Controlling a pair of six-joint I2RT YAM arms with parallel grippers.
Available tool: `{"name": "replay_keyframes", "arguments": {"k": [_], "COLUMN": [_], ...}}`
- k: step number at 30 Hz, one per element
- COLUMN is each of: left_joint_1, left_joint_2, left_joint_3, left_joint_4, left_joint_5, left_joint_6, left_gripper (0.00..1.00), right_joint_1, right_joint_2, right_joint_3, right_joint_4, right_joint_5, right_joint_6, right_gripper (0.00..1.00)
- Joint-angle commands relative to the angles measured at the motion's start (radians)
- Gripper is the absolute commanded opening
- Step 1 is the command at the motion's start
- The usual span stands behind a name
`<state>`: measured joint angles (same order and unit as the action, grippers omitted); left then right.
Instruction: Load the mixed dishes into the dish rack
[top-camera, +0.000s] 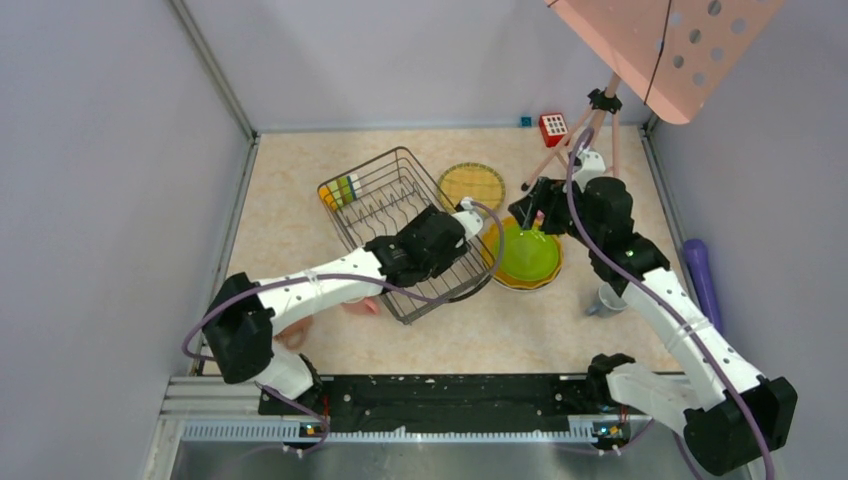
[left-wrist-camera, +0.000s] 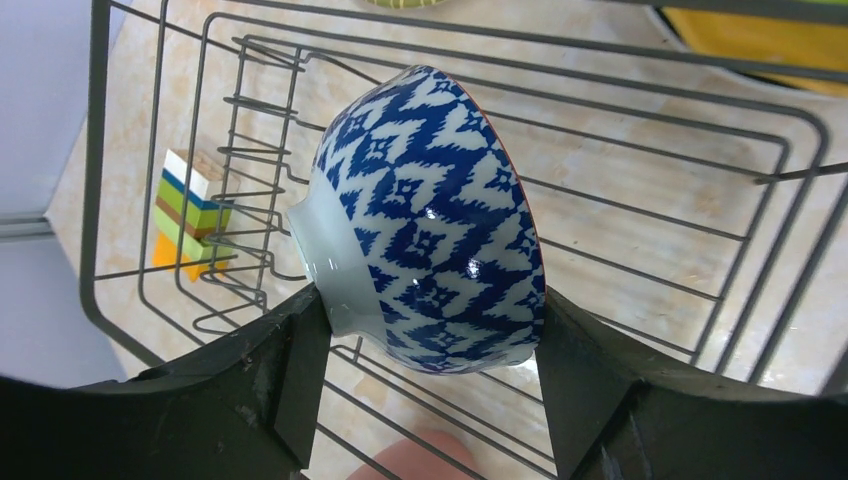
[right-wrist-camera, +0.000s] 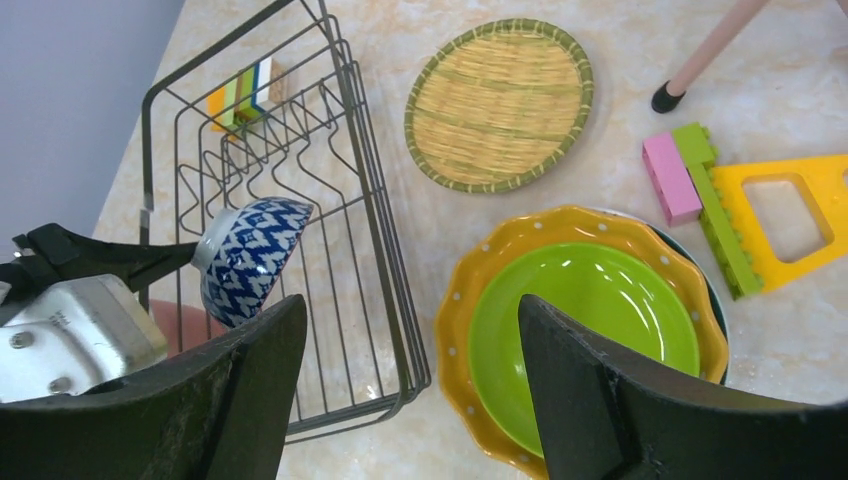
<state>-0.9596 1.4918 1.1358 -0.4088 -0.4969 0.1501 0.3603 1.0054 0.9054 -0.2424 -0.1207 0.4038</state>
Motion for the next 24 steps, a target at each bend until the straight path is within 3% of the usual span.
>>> {"name": "replay_keyframes", "arguments": {"k": [1,12,13,15,16,18,24], "left_joint_1": [-0.017,-0.024,-0.023,-0.024,-0.023,-0.023,-0.022], "left_joint_2": [0.047,0.173,0.183,0.211,0.225,0.246,0.191], "left_joint_3": [-0.003,0.022,0.039,0.079,0.100,0.127,0.126], "left_joint_4": [0.076,0.009,-0.022,-0.100,-0.139,-0.191,-0.206], "left_joint_5": [-0.143,-0.123,-0.109,-0.072,-0.052,-0.032,0.068], "left_joint_6": [0.054,0.005,-0.016,-0.056,-0.069,-0.095,-0.123], "left_gripper": [0.00,0.03,0.17,0.74,0.86,0.93,0.94], "right_joint_1": [-0.013,-0.032,-0.033,-0.034,-0.035,-0.035,-0.038], "right_joint_2": [-0.044,-0.064,-0.062,-0.052,-0.045,-0.036,-0.007], "right_joint_3": [-0.018,-0.021,-0.018,-0.014,-0.013,-0.016,-0.034], "right_joint_4": [-0.024,-0.076,-0.087,-0.115,-0.133,-0.156,-0.189], "right_joint_5": [0.032,0.038,0.041,0.051,0.056,0.068,0.082], "right_joint_6": [-0.015,-0.009,-0.009,-0.001,0.008,0.021,0.051], "right_gripper": [0.76,0.77,0.80,0.86,0.88,0.92,0.95]}}
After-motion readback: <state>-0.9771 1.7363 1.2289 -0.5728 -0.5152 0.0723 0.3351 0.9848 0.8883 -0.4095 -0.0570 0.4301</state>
